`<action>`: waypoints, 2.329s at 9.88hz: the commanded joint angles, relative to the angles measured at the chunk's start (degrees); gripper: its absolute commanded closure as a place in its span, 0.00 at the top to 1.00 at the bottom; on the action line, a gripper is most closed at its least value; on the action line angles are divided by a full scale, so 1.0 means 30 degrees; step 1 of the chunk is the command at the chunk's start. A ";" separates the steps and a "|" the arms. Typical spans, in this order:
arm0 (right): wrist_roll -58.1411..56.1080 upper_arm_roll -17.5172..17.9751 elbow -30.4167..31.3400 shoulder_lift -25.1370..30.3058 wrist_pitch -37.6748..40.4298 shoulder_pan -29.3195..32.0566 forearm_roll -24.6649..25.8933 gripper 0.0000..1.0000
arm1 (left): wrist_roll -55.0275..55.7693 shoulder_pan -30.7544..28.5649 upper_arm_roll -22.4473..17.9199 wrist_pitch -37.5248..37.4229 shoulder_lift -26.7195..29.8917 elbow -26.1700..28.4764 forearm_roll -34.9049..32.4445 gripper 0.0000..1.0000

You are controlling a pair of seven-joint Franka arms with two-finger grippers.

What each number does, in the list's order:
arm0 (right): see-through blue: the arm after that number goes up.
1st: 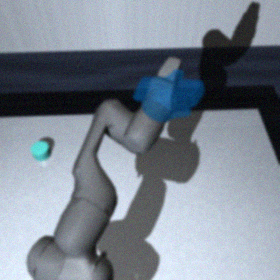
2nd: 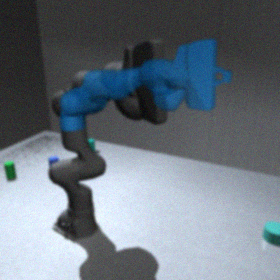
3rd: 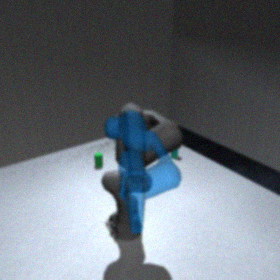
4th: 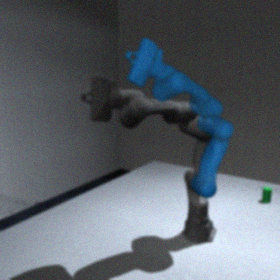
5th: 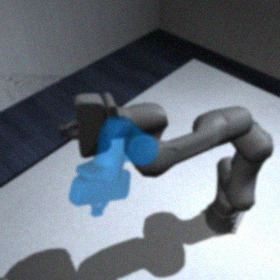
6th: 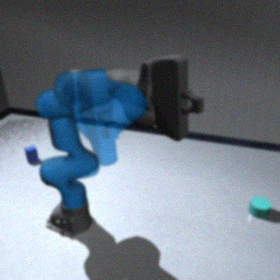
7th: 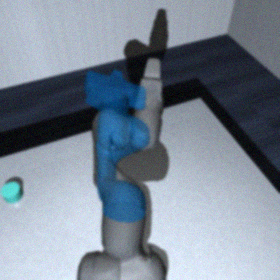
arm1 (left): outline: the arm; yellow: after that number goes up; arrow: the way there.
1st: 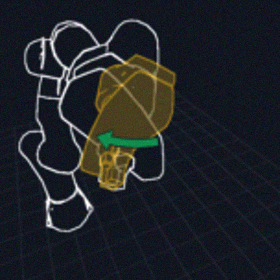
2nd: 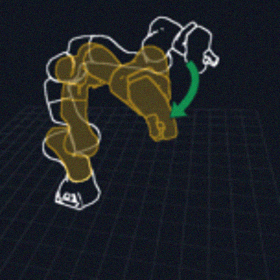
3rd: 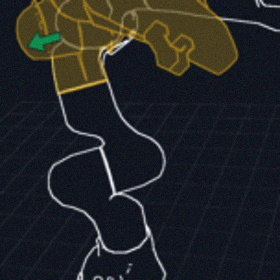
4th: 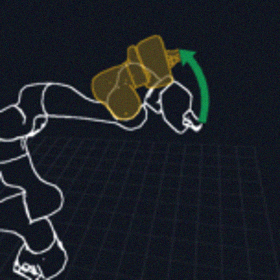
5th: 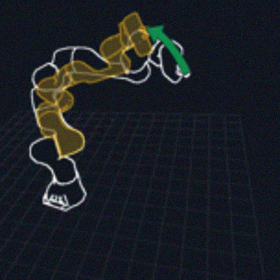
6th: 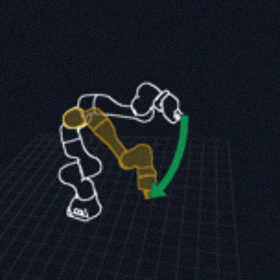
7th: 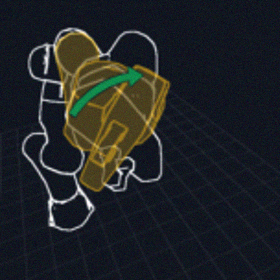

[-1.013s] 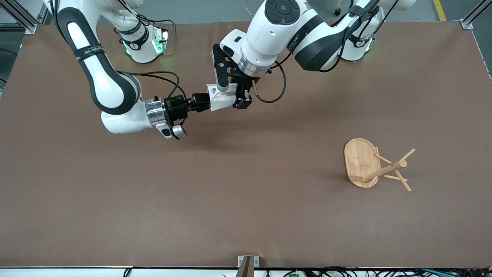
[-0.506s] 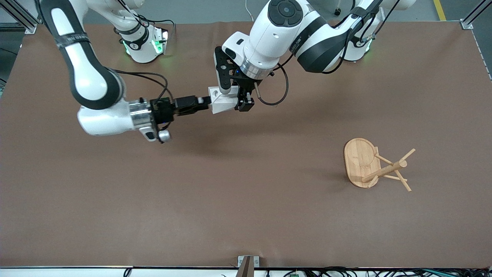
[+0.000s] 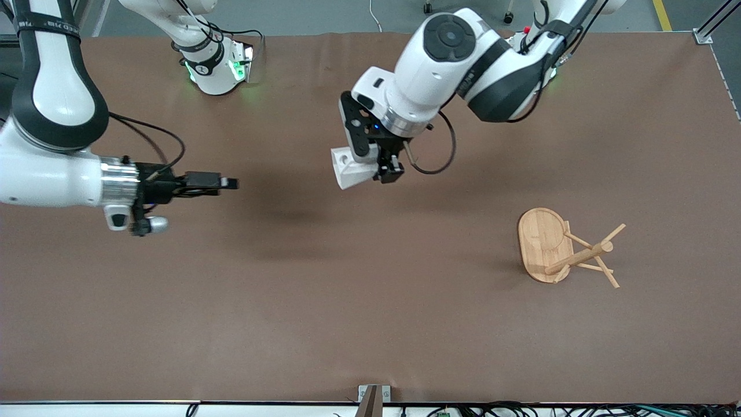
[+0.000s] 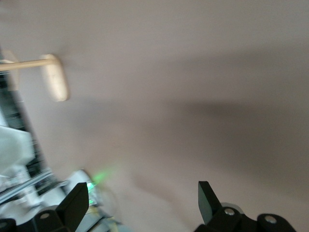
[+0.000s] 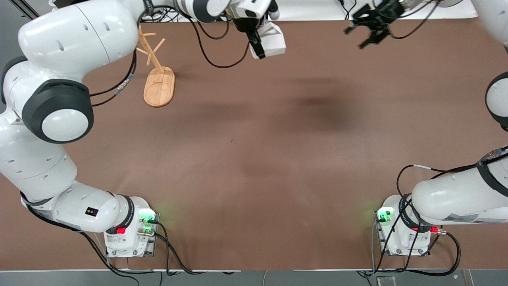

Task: Hang cup on rack
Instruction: 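Carry the cup with the left gripper over the wooden rack, then lower the cup handle onto a rack dowel with the left gripper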

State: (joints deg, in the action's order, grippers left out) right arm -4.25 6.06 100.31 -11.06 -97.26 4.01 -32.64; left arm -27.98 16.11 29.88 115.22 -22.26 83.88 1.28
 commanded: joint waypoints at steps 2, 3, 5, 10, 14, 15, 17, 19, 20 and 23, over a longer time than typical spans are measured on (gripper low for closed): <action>0.0568 -0.2453 0.0111 0.1372 -0.0744 -0.0310 0.5882 1.00 | 0.3687 -0.1117 -0.0028 -0.1899 0.0473 0.0046 -0.0426 0.01; 0.0596 -0.2779 -0.0180 0.1924 -0.0543 -0.0601 0.7958 1.00 | 0.5150 -0.1497 -0.0028 -0.2193 0.0649 -0.0041 -0.0455 0.01; 0.1409 -0.2491 -0.0183 0.4203 0.0449 -0.0750 1.0402 1.00 | 0.7702 -0.2142 -0.0144 -0.2342 0.0856 -0.0100 -0.0485 0.01; 0.3203 -0.3420 -0.4397 0.5035 0.3639 -0.0719 1.0529 1.00 | 0.8006 -0.3492 -0.0262 -0.4449 0.0915 -0.0158 -0.2762 0.01; 0.2824 -0.3573 -0.4780 0.4831 0.4264 -0.0606 1.0500 1.00 | 0.8330 -0.4607 -0.2654 -0.3871 0.2519 0.2611 0.0380 0.01; 0.2736 -0.3544 -0.4841 0.4830 0.4351 -0.0662 1.0499 1.00 | 0.8213 -0.4607 -0.3390 -0.2328 0.3686 0.4916 0.1293 0.01; 0.0403 -0.3515 -0.4871 0.4830 0.4381 -0.0692 1.1778 1.00 | 0.8153 -0.4665 -0.3893 0.0256 0.5013 0.8267 0.1947 0.01; 0.0567 -0.3514 -0.4871 0.4830 0.4381 -0.0721 1.1788 1.00 | 0.8124 -0.4665 -0.4974 0.0788 0.4958 0.9123 0.2354 0.00; 0.0567 -0.3514 -0.4871 0.4859 0.4381 -0.0750 1.1759 1.00 | 0.8095 -0.4665 -0.5530 0.1460 0.4929 0.9766 0.2357 0.00; 0.0567 -0.3514 -0.4842 0.4859 0.4440 -0.0692 1.1759 1.00 | 0.7891 -0.4607 -0.6177 0.2050 0.4460 0.9861 0.2357 0.00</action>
State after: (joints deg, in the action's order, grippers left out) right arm -1.90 -4.49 86.86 3.97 -84.78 2.02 1.50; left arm -3.38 2.07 12.09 119.49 -8.37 111.78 7.19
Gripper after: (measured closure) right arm 0.000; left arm 0.260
